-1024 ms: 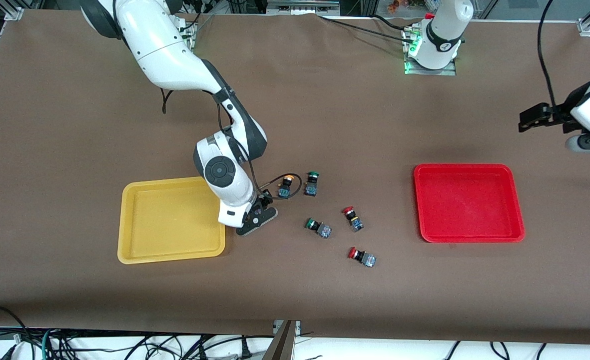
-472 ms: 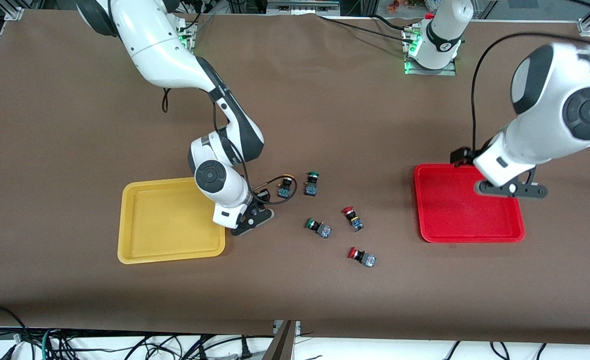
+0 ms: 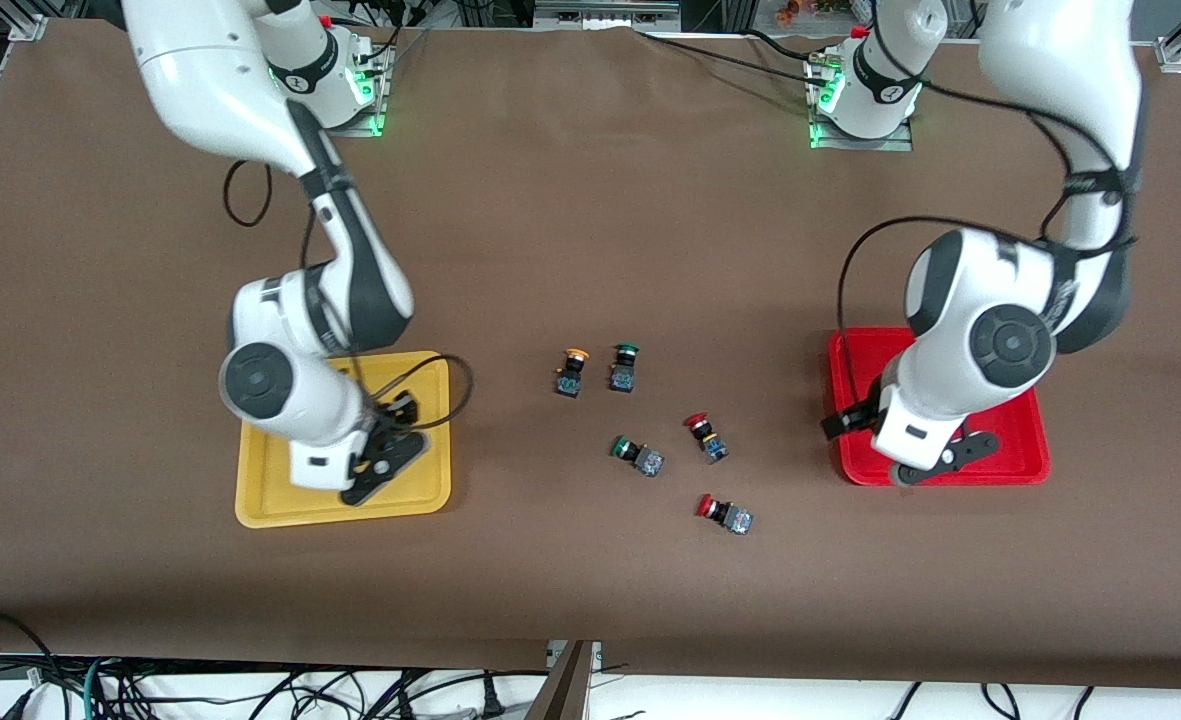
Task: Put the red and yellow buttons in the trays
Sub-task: 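Place yellow in the yellow tray while the left gripper reaches red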
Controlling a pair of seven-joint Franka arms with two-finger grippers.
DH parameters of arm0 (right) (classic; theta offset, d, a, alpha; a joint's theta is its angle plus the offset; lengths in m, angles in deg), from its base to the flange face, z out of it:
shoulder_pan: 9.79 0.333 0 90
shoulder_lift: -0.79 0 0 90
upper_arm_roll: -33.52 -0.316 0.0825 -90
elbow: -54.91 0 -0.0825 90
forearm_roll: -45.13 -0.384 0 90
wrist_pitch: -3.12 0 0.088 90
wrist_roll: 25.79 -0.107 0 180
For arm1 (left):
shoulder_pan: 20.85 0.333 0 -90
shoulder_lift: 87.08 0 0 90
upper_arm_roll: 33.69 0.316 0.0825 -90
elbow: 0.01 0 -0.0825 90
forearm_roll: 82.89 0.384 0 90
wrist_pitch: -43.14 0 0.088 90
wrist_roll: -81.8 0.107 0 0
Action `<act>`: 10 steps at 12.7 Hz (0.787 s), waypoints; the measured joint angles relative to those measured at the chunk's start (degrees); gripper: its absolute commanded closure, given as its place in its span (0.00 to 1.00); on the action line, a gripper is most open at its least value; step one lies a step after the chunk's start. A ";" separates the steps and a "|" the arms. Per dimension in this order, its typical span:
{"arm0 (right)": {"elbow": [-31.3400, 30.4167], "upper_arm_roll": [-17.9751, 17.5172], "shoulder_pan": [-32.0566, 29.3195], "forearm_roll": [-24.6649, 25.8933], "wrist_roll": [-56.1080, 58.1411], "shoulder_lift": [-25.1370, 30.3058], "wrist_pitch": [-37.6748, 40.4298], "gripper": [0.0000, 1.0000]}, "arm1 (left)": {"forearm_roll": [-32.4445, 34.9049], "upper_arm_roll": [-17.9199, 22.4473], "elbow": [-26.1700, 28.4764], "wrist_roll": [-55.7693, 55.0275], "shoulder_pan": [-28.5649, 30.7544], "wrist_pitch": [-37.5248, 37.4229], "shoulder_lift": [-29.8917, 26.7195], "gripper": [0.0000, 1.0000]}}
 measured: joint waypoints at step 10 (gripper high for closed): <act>-3.42 -4.86 -1.01 -5.17 -14.84 2.96 2.62 0.26 | 10.09 0.11 -11.71 -22.10 -13.69 4.22 17.40 0.13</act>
